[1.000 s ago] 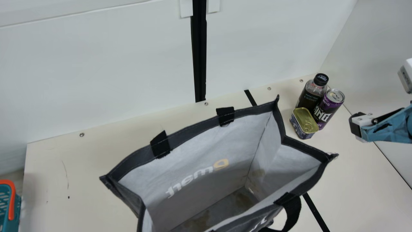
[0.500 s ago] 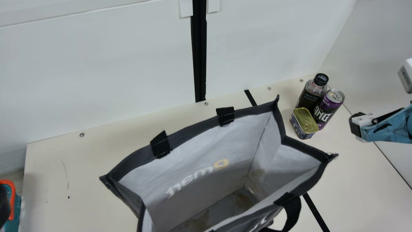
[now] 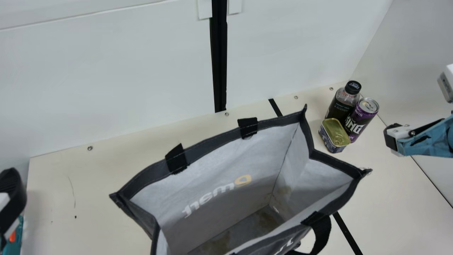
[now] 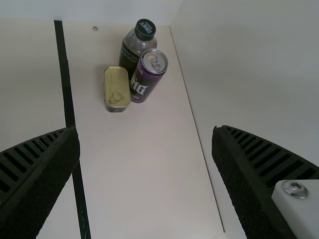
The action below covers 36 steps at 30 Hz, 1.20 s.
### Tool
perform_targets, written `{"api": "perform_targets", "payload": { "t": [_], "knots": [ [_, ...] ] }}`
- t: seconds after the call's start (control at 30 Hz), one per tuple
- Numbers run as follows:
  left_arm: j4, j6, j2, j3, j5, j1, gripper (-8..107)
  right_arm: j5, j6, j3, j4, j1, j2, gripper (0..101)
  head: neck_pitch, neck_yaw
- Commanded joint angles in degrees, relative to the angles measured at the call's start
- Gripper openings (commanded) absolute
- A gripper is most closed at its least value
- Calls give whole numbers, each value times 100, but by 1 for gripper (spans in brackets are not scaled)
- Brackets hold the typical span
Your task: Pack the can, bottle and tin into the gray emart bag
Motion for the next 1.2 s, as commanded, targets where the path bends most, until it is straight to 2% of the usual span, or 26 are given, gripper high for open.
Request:
{"api": "perform_targets", "payload": {
  "t": [0.0,0.67,1.17],
  "knots": [
    [-84,95,56,-134,-9,-4,90,0,0,0,0,0,0,91,-130,-5],
    [-993,1263,478,-949,-19,-317,90,0,0,0,0,0,0,91,-130,-5],
    [-1422,2106,841,-1488,147,-714,90,0,0,0,0,0,0,91,-130,-5]
  ]
}}
